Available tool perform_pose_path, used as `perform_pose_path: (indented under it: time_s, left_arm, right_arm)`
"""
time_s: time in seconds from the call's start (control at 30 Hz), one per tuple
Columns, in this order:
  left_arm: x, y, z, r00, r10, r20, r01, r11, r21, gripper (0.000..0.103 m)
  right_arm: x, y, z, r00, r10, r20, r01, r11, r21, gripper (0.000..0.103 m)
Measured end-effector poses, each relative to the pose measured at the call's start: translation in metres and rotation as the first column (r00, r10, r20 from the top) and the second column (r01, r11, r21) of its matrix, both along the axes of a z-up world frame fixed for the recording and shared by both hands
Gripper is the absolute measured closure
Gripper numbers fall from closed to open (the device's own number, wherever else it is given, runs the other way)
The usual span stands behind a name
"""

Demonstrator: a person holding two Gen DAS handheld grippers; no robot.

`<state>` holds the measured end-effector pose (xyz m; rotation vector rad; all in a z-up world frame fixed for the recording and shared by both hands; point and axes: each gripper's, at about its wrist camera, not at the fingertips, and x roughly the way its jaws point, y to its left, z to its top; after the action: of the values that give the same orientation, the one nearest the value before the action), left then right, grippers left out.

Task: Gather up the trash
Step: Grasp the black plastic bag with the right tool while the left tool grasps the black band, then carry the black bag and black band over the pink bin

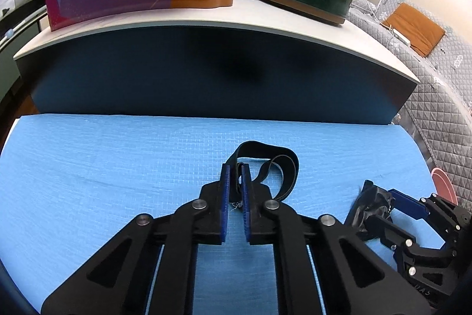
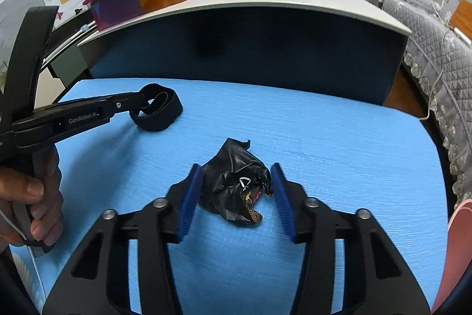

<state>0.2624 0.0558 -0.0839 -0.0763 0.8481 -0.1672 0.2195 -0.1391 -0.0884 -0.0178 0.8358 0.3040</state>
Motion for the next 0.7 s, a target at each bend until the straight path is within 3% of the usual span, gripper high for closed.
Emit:
perform_pose_path:
  time_s: [0.33, 0.7]
  left_arm:
    - [-0.011, -0.006, 0.015, 0.999, -0.01, 0.033, 0.01, 1.0, -0.001, 0.1]
    - [-0.048, -0.017, 0.048, 0.995, -0.022, 0.095, 0.02, 1.0, 0.024, 0.1]
  right_arm:
    - [-0.013, -0.009, 0.016, 0.999, -0.017, 0.035, 0.017, 1.0, -0.005, 0.064]
    - [-0.049, -0.032, 0.068, 0.989, -0.057, 0.138, 0.06, 0.998, -0.018, 0.064]
